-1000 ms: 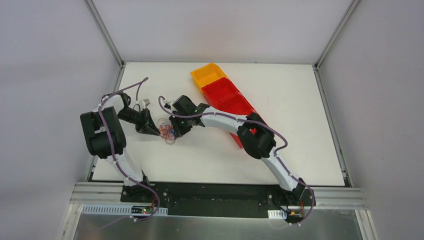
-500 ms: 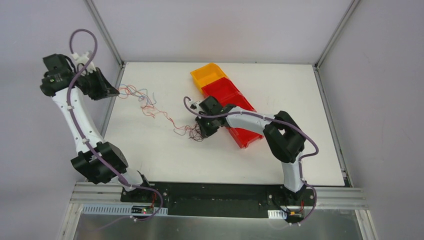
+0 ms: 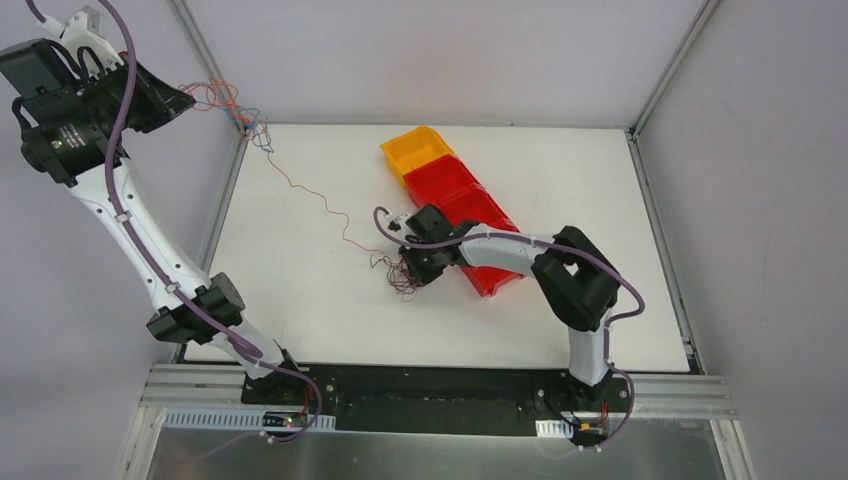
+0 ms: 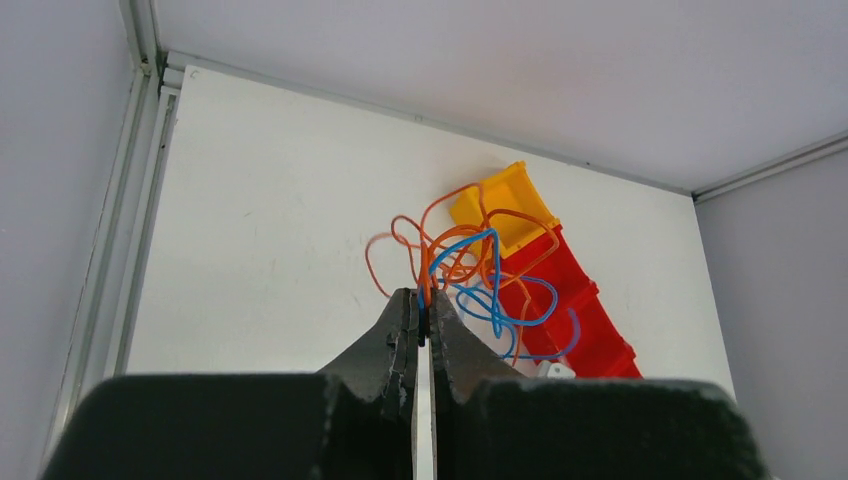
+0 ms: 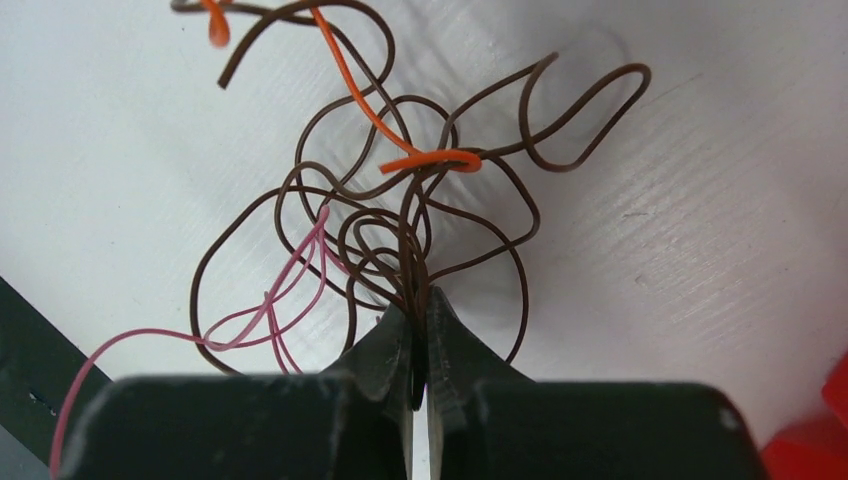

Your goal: Untangle the cables

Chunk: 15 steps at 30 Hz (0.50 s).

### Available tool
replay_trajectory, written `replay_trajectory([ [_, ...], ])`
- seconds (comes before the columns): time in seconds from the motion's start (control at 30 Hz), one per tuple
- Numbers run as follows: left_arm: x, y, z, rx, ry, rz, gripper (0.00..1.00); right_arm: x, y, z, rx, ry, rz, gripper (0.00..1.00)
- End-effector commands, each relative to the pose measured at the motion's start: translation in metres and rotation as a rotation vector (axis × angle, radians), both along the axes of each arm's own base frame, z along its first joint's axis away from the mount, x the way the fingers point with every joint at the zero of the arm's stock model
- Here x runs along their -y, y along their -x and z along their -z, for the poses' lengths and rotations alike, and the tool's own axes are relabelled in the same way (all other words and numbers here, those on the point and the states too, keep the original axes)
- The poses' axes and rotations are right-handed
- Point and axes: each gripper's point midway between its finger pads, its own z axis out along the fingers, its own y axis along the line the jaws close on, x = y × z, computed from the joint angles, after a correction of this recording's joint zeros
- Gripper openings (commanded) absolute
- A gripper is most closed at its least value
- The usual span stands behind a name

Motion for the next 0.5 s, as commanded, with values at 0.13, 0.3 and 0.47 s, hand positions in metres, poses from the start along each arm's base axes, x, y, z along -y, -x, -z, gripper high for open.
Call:
replay_trajectory([
  [0.13, 0.025, 0.018, 0.013, 0.025, -0.061, 0.085, 0.0, 0.003, 0.0, -0.025, 0.048, -0.026, -0.021, 0.0],
  [0.3, 0.041, 0.056, 0.185, -0.355, -0.093, 0.2, 0.0, -0.028, -0.005, -0.088, 0.08, -0.175, -0.062, 0.0],
  [0.47, 0.081, 0.099, 0.259, -0.557, -0.079, 0.393, 0.82, -0.046, 0.012, -0.139, 0.071, -0.329, -0.148, 0.0],
])
